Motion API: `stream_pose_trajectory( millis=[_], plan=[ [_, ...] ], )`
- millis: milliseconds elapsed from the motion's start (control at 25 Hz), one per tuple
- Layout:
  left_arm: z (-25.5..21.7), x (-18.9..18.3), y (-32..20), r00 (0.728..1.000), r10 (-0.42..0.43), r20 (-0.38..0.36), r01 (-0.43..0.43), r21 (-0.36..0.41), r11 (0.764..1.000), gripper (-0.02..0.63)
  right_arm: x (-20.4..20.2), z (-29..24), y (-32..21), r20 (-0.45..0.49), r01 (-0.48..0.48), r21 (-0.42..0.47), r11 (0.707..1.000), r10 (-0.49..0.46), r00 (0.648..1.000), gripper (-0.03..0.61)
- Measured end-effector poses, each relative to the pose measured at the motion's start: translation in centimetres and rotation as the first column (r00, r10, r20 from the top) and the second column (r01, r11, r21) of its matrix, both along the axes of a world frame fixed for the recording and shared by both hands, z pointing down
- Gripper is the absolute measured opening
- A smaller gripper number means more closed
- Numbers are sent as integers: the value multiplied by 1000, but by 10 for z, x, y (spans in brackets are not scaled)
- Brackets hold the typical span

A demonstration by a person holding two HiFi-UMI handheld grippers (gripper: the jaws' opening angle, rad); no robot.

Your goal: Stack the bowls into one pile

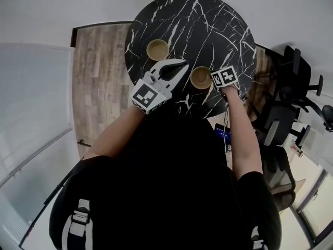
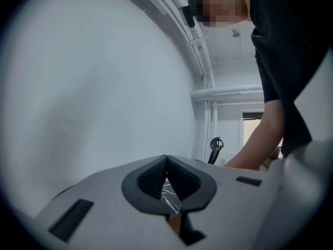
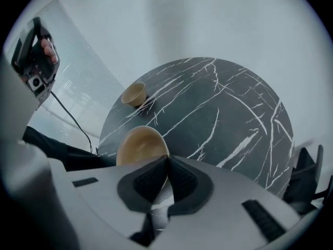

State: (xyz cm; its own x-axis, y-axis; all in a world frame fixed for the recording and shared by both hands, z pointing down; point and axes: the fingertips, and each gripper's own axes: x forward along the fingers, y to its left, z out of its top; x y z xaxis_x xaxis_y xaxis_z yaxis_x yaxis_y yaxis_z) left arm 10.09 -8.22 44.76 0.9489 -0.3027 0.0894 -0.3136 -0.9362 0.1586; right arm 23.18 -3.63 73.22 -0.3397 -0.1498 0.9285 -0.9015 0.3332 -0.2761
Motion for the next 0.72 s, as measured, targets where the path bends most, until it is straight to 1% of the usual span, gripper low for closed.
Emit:
stream_pose_trajectory(
  millis=[280,480,720],
  plan=[
    [7,-28,-10,999,-48,18,48,-2,999,5,-22,-28,-42,60,-9,45,999,6,998,6],
    [11,-47,-18,997,-78,23,78,-4,997,5,-40,-43,-68,66,20,55,998,-24,998,8],
    [10,-70,-29,995,-104,4,104,-2,995,5,-65,-53,-94,49,69,55,996,-72,996,8]
  ],
)
